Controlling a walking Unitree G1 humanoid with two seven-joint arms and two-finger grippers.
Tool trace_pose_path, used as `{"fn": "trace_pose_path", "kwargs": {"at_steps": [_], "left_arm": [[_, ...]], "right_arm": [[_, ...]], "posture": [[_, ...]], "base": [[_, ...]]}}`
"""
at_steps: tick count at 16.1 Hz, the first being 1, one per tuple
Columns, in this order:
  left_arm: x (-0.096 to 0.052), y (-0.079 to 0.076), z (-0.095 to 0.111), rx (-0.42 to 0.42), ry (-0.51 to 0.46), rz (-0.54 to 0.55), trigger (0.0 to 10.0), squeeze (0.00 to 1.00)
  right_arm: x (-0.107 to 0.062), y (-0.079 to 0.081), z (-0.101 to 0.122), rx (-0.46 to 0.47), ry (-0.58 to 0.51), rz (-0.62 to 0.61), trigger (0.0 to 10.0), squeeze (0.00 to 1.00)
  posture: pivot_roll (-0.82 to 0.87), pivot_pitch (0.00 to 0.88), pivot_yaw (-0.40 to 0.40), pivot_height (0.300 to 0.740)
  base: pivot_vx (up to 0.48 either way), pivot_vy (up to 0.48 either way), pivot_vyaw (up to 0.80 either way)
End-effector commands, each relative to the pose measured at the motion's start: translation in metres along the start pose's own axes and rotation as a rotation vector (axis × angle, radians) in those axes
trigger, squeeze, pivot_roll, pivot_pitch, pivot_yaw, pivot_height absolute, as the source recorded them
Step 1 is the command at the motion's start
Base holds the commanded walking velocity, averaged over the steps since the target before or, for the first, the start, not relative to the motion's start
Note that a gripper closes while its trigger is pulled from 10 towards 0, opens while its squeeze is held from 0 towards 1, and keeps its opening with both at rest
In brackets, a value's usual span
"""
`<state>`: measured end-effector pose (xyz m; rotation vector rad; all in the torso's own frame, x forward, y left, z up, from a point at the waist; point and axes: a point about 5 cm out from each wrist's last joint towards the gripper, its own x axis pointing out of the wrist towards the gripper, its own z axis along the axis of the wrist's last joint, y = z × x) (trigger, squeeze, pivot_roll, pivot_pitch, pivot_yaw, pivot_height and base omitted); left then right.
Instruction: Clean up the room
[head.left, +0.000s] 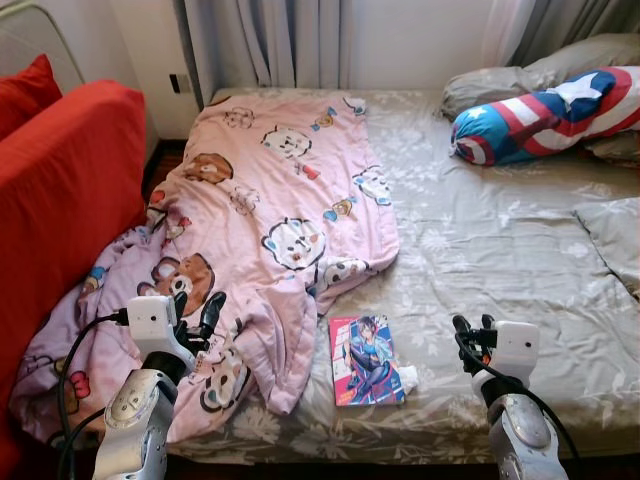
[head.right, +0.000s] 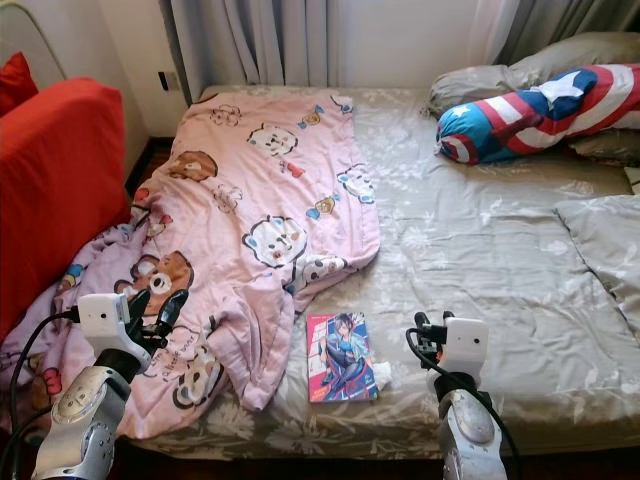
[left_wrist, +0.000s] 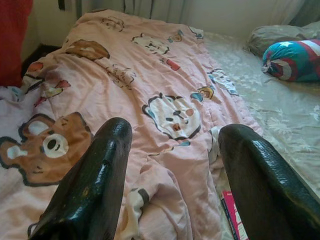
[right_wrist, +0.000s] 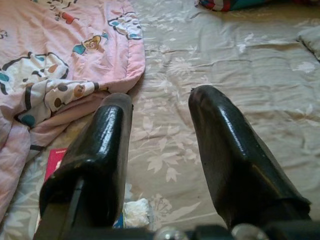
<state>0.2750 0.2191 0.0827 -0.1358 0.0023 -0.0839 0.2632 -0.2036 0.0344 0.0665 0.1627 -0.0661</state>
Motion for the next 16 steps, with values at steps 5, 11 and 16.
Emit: {"fn": "trace_pose_path", "kwargs": {"at_steps": [5, 11, 16], "left_arm": [[-0.0033, 0.0015, -0.0034, -0.005, 0.023, 0.008, 10.0, 0.0], [-0.0031, 0.0019, -0.0043, -0.003, 0.029, 0.008, 10.0, 0.0], [-0.0025, 0.0015, -0.0045, -0.011, 0.031, 0.007, 10.0, 0.0]], "right_arm": [[-0.0007, 0.0024, -0.0046, -0.007, 0.035, 0.008, 10.0, 0.0], [-0.0006, 0.0041, -0.0042, 0.009, 0.026, 0.016, 10.0, 0.0], [0.0009, 0.0051, -0.0041, 0.014, 0.024, 0.02, 10.0, 0.0]], "posture": [[-0.01, 0.103, -0.045, 0.68], [-0.01, 0.096, -0.042, 0.65], [-0.01, 0.079, -0.038, 0.65]], "base": [[0.0, 0.0, 0.0], [0.0, 0.0, 0.0], [0.0, 0.0, 0.0]]}}
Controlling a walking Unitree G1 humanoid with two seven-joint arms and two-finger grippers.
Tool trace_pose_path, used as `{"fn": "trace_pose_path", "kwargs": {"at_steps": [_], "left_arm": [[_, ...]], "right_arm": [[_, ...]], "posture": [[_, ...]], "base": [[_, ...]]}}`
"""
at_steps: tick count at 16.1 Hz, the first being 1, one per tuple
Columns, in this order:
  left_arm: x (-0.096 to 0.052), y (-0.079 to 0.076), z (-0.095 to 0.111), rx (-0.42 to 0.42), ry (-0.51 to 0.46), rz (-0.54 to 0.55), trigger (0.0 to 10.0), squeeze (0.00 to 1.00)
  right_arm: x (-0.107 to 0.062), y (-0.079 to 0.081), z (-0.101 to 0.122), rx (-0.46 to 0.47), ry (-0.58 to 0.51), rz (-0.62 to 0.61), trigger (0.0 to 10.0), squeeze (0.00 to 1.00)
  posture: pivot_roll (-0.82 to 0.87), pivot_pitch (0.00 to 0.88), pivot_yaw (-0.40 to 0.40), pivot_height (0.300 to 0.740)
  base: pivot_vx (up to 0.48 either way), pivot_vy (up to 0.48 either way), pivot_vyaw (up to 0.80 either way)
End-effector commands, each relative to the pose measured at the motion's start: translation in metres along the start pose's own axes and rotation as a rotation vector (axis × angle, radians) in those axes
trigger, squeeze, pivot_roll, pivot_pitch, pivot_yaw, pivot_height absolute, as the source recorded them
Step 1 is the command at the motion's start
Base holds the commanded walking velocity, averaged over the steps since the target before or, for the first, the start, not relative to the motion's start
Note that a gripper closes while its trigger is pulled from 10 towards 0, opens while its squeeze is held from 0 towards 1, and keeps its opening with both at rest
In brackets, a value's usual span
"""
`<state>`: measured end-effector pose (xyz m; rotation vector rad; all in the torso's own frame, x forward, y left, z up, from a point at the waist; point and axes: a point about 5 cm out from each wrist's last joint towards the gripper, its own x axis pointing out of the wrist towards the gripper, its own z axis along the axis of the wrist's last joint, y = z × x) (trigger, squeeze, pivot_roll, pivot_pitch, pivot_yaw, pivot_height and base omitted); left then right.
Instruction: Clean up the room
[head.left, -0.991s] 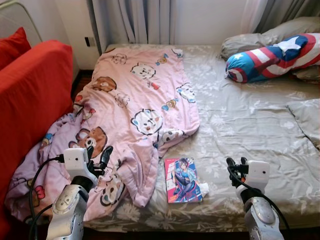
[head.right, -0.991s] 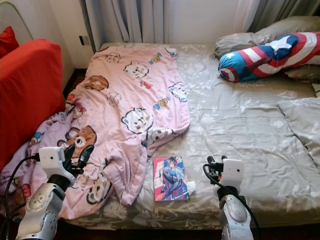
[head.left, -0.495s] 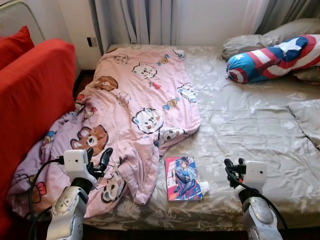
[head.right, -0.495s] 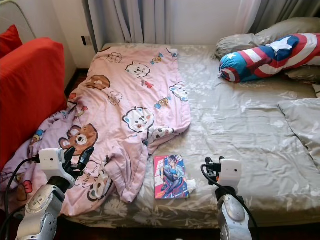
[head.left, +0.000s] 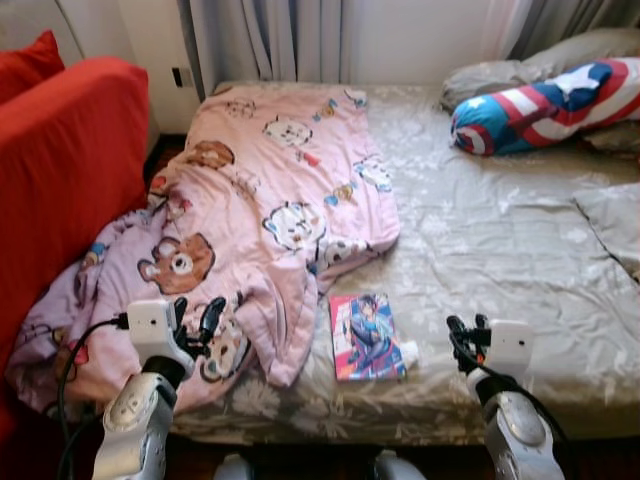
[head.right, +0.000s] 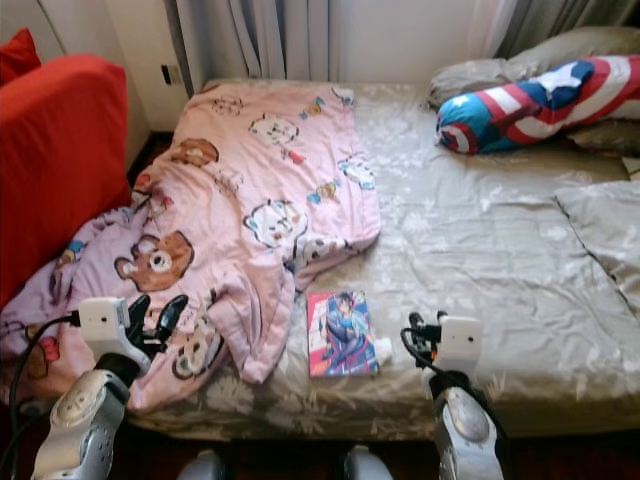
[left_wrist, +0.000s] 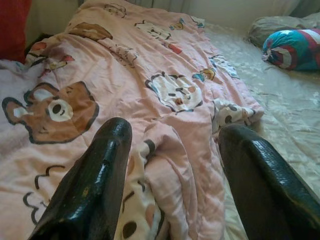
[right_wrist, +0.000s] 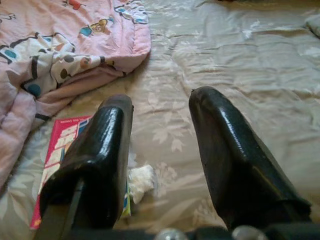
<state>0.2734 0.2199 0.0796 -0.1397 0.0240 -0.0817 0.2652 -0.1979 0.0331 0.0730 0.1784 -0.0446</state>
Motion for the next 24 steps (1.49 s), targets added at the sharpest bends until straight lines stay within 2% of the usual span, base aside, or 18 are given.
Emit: {"fn": "trace_pose_path", "kwargs": {"at_steps": [1, 12, 24], "left_arm": [[-0.001, 0.0, -0.001, -0.007, 0.009, 0.003, 10.0, 0.0], [-0.002, -0.001, -0.002, -0.017, 0.02, -0.003, 10.0, 0.0], [-0.004, -0.004, -0.006, -0.017, 0.036, -0.008, 10.0, 0.0]], "right_arm": [[-0.001, -0.001, -0.003, 0.01, 0.007, -0.001, 10.0, 0.0], [-0.002, 0.003, -0.004, 0.024, 0.007, 0.009, 10.0, 0.0], [0.0, 0.01, -0.011, 0.014, 0.069, 0.046, 10.0, 0.0]], "posture": [[-0.01, 0.079, -0.038, 0.65], [0.0, 0.097, -0.042, 0.65], [0.0, 0.108, -0.044, 0.646]], "base": [[0.0, 0.0, 0.0], [0.0, 0.0, 0.0], [0.0, 0.0, 0.0]]}}
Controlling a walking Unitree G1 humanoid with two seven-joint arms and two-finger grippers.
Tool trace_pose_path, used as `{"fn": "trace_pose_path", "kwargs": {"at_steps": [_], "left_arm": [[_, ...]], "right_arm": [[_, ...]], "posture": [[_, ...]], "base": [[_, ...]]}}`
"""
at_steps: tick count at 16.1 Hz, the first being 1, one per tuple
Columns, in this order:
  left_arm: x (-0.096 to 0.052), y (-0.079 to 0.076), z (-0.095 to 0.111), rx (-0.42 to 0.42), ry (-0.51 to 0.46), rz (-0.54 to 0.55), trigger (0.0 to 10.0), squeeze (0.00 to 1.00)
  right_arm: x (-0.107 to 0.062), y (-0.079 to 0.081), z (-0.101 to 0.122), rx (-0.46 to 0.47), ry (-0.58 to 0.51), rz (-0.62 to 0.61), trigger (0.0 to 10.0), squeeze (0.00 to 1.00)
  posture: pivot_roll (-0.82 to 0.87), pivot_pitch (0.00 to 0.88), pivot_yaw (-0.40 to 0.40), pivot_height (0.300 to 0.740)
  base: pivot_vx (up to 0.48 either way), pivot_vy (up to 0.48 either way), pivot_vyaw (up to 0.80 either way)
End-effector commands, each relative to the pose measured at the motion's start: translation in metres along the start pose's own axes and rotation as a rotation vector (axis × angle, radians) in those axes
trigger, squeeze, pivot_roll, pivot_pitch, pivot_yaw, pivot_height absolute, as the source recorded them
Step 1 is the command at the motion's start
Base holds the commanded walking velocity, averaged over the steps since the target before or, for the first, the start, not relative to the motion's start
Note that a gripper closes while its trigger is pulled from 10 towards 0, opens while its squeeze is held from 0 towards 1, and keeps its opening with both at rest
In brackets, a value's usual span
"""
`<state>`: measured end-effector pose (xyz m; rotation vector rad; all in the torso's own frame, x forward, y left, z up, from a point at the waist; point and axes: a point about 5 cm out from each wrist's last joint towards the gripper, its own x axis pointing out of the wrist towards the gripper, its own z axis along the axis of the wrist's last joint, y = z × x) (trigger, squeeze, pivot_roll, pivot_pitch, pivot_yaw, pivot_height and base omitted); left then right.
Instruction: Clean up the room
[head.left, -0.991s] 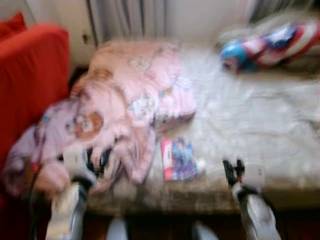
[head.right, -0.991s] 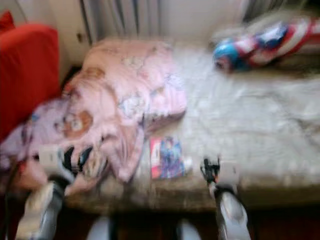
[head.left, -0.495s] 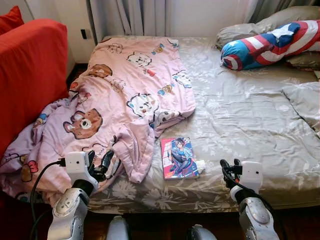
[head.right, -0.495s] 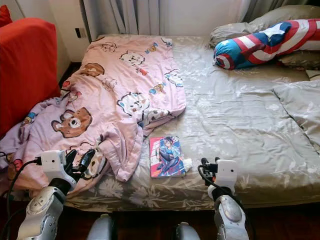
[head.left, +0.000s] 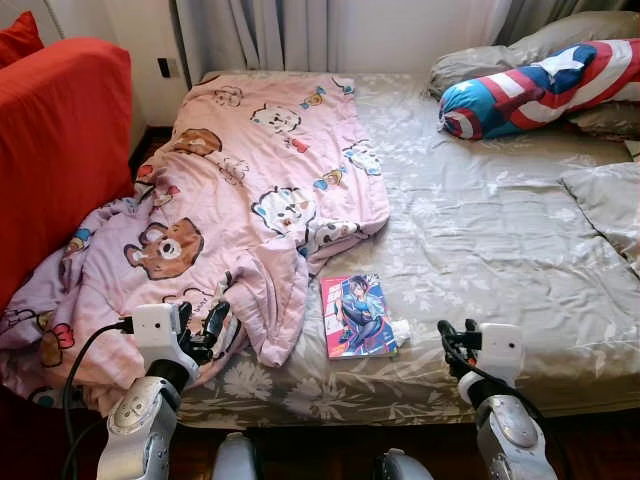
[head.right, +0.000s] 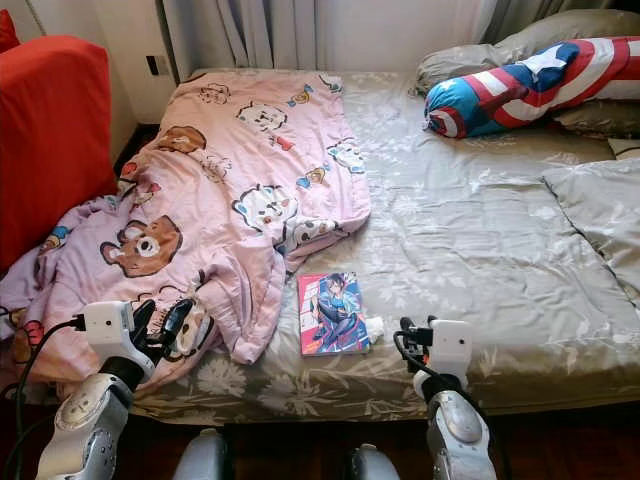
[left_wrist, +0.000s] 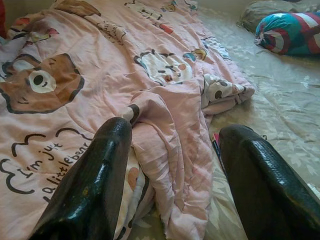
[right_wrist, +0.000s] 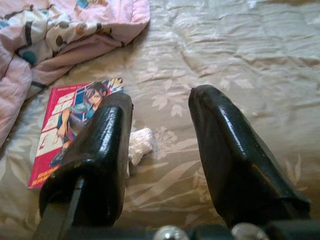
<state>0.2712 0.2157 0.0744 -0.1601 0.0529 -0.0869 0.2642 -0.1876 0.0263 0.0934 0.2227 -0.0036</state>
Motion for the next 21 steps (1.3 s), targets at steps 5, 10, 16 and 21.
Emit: {"fn": "trace_pose_path", "kwargs": {"at_steps": [5, 10, 16, 21], "left_arm": [[-0.0017, -0.0003, 0.0001, 0.005, 0.006, -0.002, 10.0, 0.0], [-0.0018, 0.0, 0.0002, 0.008, 0.008, -0.002, 10.0, 0.0], [-0.0016, -0.0003, 0.0003, 0.006, 0.006, 0.0, 10.0, 0.0], [-0.0015, -0.0008, -0.0001, 0.008, 0.009, 0.0, 10.0, 0.0]], "right_arm": [[-0.0009, 0.0026, -0.0045, 0.001, 0.023, 0.019, 10.0, 0.0], [0.0002, 0.0062, -0.0044, -0.002, 0.033, 0.04, 10.0, 0.0], [-0.0008, 0.0039, -0.0051, -0.004, 0.024, 0.019, 10.0, 0.0], [-0.0007, 0.0035, -0.005, -0.003, 0.024, 0.019, 10.0, 0.0]], "posture": [[0.0, 0.112, -0.045, 0.636], [0.0, 0.114, -0.044, 0.636], [0.0, 0.115, -0.045, 0.608], [0.0, 0.116, -0.047, 0.608]], "base": [[0.0, 0.0, 0.0], [0.0, 0.0, 0.0], [0.0, 0.0, 0.0], [0.0, 0.0, 0.0]]}}
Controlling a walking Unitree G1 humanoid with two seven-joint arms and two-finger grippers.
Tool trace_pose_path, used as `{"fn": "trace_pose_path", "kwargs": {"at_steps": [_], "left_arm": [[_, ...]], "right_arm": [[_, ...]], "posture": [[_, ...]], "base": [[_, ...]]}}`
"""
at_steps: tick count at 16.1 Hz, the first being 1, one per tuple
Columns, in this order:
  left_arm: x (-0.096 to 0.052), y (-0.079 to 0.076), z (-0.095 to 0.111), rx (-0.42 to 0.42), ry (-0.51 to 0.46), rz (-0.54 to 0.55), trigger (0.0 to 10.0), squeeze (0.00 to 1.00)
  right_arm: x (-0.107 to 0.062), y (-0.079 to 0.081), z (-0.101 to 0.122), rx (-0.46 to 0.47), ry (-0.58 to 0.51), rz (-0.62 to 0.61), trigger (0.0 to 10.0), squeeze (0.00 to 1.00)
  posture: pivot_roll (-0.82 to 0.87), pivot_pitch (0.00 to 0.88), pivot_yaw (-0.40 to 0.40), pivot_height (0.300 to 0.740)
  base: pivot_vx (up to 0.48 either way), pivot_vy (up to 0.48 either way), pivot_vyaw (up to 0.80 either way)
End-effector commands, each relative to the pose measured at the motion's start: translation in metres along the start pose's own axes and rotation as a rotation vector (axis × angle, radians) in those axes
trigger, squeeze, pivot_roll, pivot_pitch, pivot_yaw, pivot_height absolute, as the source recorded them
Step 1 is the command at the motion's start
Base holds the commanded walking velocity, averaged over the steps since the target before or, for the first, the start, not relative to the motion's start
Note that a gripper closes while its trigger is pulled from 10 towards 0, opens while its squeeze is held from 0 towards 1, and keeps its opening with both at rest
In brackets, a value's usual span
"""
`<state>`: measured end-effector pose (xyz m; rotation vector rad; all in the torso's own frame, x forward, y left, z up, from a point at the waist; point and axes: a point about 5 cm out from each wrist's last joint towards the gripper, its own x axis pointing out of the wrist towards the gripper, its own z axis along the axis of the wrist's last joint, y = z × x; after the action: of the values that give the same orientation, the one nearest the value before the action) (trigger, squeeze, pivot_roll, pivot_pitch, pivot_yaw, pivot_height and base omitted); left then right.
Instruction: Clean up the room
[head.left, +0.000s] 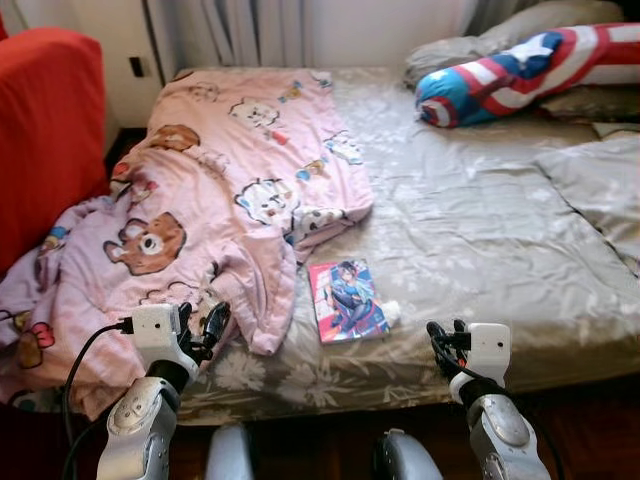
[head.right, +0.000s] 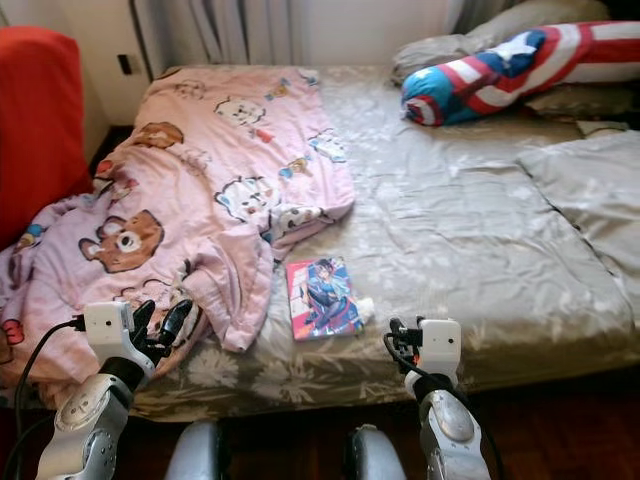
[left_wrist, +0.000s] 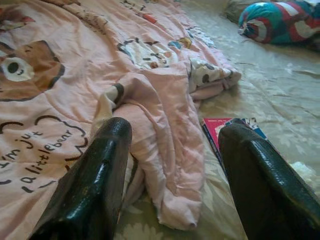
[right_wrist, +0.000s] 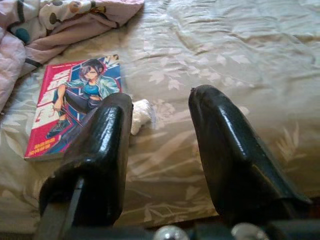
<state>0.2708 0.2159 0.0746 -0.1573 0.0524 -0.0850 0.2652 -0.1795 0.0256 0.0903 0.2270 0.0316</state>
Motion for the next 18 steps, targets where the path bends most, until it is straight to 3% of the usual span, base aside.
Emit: {"fn": "trace_pose_path", "kwargs": {"at_steps": [1, 11, 18], "left_arm": [[-0.0009, -0.0013, -0.0009, 0.01, 0.014, -0.002, 10.0, 0.0], [0.0007, -0.0062, -0.0026, 0.01, 0.019, -0.007, 10.0, 0.0], [0.0019, -0.0085, -0.004, 0.014, 0.03, -0.023, 10.0, 0.0]], "right_arm": [[-0.0018, -0.004, -0.004, 0.004, 0.019, -0.015, 10.0, 0.0], [-0.0005, 0.0001, -0.0039, -0.024, 0.018, 0.006, 10.0, 0.0], [0.0005, -0.0001, -0.0041, -0.002, 0.017, -0.006, 10.0, 0.0]], "posture": [[0.0, 0.116, -0.047, 0.608], [0.0, 0.115, -0.044, 0.608], [0.0, 0.105, -0.039, 0.608]], "base": [[0.0, 0.0, 0.0], [0.0, 0.0, 0.0], [0.281, 0.0, 0.21]]}}
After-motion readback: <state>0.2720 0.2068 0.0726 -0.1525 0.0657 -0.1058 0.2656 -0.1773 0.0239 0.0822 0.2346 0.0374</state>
